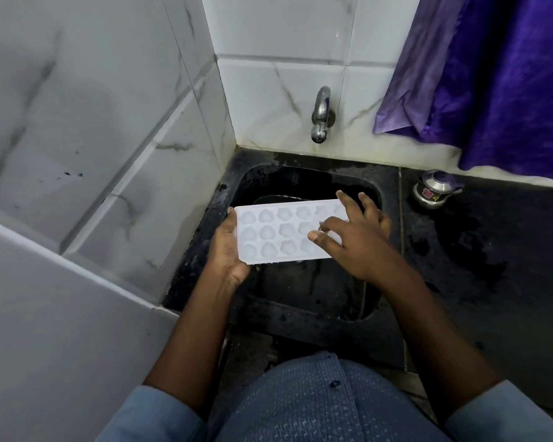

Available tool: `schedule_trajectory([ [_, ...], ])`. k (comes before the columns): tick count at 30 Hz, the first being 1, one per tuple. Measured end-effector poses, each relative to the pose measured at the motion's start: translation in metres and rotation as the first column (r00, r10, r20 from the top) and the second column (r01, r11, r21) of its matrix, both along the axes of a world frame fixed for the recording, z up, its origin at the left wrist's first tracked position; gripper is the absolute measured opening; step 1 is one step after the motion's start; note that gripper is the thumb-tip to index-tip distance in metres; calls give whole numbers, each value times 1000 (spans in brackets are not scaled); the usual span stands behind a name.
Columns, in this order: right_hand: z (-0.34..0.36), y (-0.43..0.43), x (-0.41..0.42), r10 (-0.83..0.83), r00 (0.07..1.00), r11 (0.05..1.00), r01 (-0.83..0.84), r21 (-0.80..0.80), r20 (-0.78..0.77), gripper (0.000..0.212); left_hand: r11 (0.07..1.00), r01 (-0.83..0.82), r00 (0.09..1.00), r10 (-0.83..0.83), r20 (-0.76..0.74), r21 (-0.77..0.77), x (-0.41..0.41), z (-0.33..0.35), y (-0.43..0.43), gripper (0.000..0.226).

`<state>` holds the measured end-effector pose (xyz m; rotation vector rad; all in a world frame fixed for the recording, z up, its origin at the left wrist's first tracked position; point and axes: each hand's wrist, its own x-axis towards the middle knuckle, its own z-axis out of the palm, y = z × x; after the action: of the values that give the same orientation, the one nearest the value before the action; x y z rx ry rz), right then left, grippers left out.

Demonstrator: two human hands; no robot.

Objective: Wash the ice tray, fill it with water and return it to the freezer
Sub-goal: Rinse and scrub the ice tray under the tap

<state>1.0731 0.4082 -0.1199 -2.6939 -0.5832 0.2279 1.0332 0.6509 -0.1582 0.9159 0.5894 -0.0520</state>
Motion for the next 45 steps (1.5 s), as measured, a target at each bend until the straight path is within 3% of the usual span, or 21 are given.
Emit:
schedule_trajectory([
  [9, 0, 0, -3, -2, 999, 997, -1, 74, 37, 47, 1000, -5, 1000, 5, -7, 16, 2, -1, 3, 67],
  [14, -1, -2, -2, 19, 1000, 999, -18, 45, -25, 50, 1000, 3, 1000, -3, 12, -1, 1, 0, 3, 67],
  [23, 3, -12, -2, 3, 999, 986, -11, 165, 52, 30, 1000, 2, 1000, -2, 7, 1, -1, -2, 6, 68],
  [29, 3, -22, 2, -67, 997, 992, 62, 113, 49, 33, 1000, -8, 1000, 8, -2, 6, -1, -7, 13, 68],
  [40, 1, -16, 0, -39, 999, 999, 39, 22, -18, 48, 999, -25, 1000, 26, 5, -20, -1, -9, 17, 65],
  [45, 0, -18, 0, -31, 1000, 999, 31, 41, -5, 45, 999, -34, 999, 34, -8, 3, -4, -11, 15, 65],
])
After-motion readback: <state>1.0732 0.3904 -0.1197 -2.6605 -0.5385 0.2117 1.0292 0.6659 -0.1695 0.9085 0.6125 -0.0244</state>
